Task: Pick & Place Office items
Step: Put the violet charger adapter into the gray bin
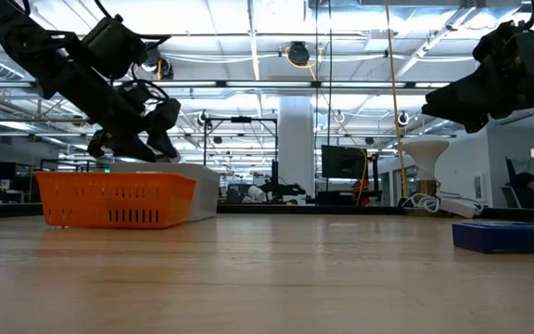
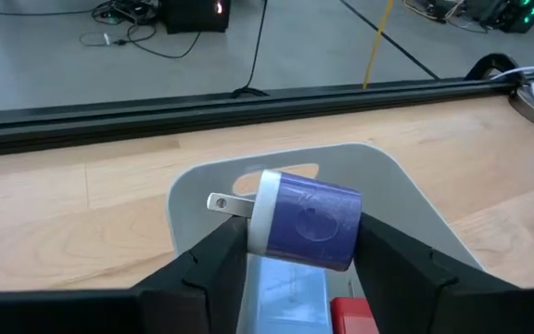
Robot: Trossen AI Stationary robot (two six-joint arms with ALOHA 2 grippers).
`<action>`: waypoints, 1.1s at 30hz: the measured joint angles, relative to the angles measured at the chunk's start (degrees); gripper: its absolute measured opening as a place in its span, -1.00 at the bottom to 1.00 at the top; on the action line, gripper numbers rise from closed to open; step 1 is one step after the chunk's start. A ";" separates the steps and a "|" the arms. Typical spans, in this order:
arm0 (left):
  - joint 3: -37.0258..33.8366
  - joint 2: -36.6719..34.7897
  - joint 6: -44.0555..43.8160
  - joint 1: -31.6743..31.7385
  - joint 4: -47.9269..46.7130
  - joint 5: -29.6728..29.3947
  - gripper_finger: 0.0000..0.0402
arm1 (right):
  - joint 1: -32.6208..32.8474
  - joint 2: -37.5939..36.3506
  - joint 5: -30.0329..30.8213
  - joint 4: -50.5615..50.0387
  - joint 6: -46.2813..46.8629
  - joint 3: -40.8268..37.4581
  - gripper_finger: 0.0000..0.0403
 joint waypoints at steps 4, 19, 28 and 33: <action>0.00 0.00 0.17 0.00 -0.02 0.00 -0.11 | 0.02 0.00 -0.02 0.02 0.01 0.00 -0.18; 2.12 7.48 -2.74 0.55 -2.35 7.15 -0.16 | 0.00 0.00 -0.04 0.27 0.01 0.00 -0.18; 9.51 18.19 0.38 2.28 -2.35 8.40 -0.14 | 0.00 0.03 -0.04 0.37 -0.01 0.00 -0.18; 13.40 22.69 3.69 3.42 -2.23 10.56 -0.11 | 0.00 0.03 -0.04 0.35 -0.01 0.00 -0.18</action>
